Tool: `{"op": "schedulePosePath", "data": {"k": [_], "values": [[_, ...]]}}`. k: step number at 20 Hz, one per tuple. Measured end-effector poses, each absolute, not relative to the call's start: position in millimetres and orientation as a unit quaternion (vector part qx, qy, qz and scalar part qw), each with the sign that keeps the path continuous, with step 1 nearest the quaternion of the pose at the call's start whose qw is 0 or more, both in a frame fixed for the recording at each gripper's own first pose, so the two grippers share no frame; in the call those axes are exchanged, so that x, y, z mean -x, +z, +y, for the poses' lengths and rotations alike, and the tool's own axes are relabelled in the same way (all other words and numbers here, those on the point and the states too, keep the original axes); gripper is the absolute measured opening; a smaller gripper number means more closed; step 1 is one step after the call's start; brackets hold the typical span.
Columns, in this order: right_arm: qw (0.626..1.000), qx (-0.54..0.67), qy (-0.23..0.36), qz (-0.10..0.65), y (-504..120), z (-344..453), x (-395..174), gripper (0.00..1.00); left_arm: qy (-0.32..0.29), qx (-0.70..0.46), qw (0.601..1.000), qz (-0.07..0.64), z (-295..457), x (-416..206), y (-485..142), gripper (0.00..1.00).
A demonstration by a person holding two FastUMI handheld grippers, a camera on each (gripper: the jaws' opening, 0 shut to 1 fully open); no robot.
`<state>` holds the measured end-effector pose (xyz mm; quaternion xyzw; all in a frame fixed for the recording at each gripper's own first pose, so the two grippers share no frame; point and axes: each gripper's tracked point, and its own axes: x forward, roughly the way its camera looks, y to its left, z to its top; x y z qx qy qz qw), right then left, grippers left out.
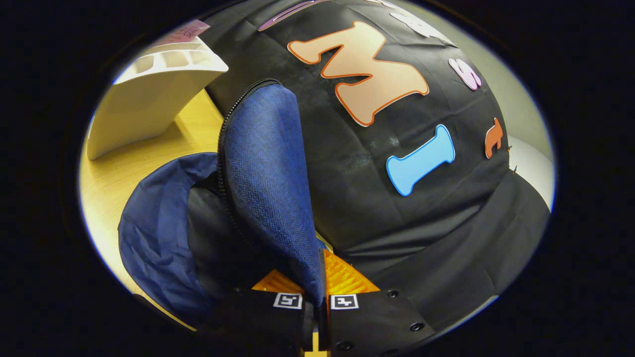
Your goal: Open the schoolbag, grab two books from the bookshelf and put them into the schoolbag.
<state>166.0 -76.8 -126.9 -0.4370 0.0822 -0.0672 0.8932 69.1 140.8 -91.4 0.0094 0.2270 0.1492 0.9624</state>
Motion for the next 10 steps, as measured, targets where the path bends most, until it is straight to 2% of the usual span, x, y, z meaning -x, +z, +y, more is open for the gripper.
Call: {"op": "schedulePosePath", "data": {"k": [2, 3, 10], "values": [[0.894, 0.435, -0.067, 0.084, -126, -79, -165, 0.09, 0.143, -0.021, 0.963, 0.228, 140, -78, -87, 0.93], [0.894, 0.436, -0.064, 0.087, -127, -78, -165, 0.05, 0.137, -0.021, 0.965, 0.224, 138, -82, -83, 0.93], [0.894, 0.435, -0.057, 0.092, -129, -78, -163, 0.05, 0.094, -0.025, 0.969, 0.227, 117, -105, -52, 0.86]]}}
